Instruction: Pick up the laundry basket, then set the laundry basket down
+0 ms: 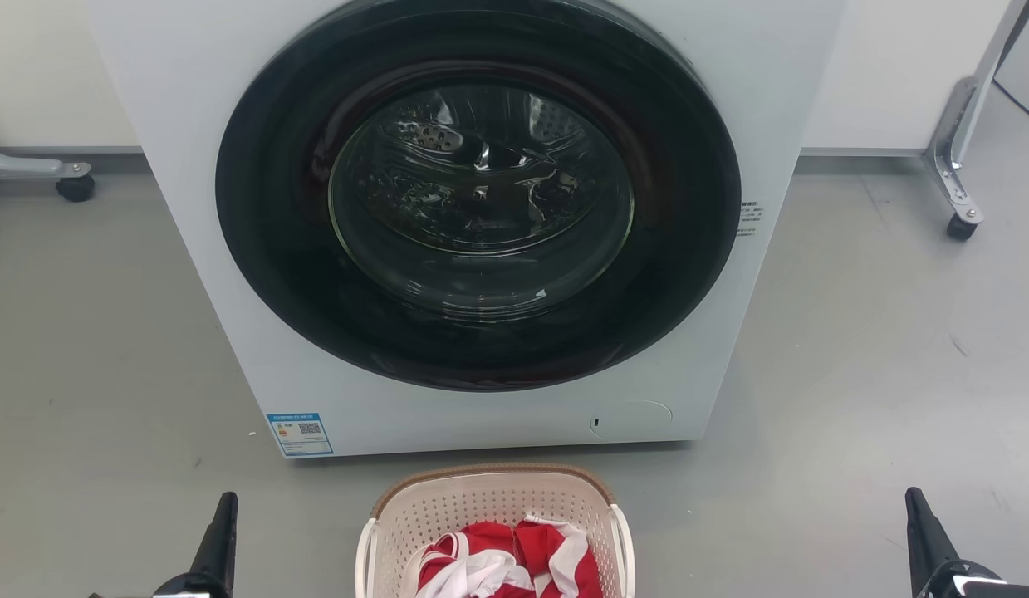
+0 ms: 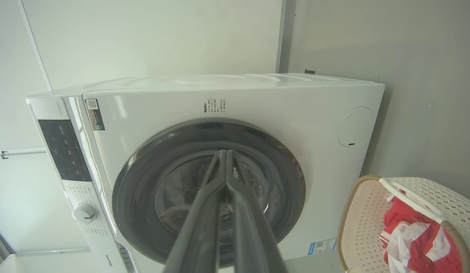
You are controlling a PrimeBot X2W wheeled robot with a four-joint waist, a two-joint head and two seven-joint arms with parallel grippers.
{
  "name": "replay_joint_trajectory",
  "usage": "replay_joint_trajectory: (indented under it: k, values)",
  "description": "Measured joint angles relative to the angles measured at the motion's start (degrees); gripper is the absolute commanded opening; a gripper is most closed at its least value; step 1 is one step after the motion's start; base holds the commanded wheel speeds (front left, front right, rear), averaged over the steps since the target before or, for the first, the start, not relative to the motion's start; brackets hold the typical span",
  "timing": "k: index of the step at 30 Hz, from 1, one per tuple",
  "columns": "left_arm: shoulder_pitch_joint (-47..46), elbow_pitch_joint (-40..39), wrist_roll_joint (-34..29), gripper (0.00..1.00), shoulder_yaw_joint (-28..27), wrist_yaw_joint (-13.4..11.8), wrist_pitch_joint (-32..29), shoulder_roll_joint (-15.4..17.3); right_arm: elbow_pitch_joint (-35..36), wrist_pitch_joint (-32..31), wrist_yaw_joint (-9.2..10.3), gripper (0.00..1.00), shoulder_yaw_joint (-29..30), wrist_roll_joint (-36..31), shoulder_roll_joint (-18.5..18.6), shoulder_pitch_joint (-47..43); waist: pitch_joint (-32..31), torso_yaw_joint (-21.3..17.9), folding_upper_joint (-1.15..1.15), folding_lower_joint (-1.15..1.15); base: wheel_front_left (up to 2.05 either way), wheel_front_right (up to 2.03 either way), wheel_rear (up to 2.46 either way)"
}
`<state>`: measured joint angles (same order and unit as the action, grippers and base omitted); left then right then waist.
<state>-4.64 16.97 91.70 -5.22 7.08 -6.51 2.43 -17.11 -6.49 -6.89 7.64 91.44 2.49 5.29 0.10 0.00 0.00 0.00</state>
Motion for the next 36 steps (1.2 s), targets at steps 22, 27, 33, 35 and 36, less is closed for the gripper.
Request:
replay_joint_trajectory:
  k: [22, 27, 33, 35, 36]
  values:
    - [0.0, 0.0, 0.0, 0.0, 0.0, 0.0, 0.0, 0.0, 0.0, 0.0, 0.0, 0.0, 0.0, 0.0, 0.0, 0.0, 0.0, 0.0, 0.0, 0.0, 0.0, 0.0, 0.0]
    - [0.0, 0.0, 0.0, 0.0, 0.0, 0.0, 0.0, 0.0, 0.0, 0.0, 0.0, 0.0, 0.0, 0.0, 0.0, 0.0, 0.0, 0.0, 0.0, 0.0, 0.0, 0.0, 0.0]
    - [0.0, 0.0, 0.0, 0.0, 0.0, 0.0, 0.0, 0.0, 0.0, 0.0, 0.0, 0.0, 0.0, 0.0, 0.0, 0.0, 0.0, 0.0, 0.0, 0.0, 0.0, 0.0, 0.0]
    - [0.0, 0.0, 0.0, 0.0, 0.0, 0.0, 0.0, 0.0, 0.0, 0.0, 0.0, 0.0, 0.0, 0.0, 0.0, 0.0, 0.0, 0.0, 0.0, 0.0, 0.0, 0.0, 0.0]
    - [0.0, 0.0, 0.0, 0.0, 0.0, 0.0, 0.0, 0.0, 0.0, 0.0, 0.0, 0.0, 0.0, 0.0, 0.0, 0.0, 0.0, 0.0, 0.0, 0.0, 0.0, 0.0, 0.0]
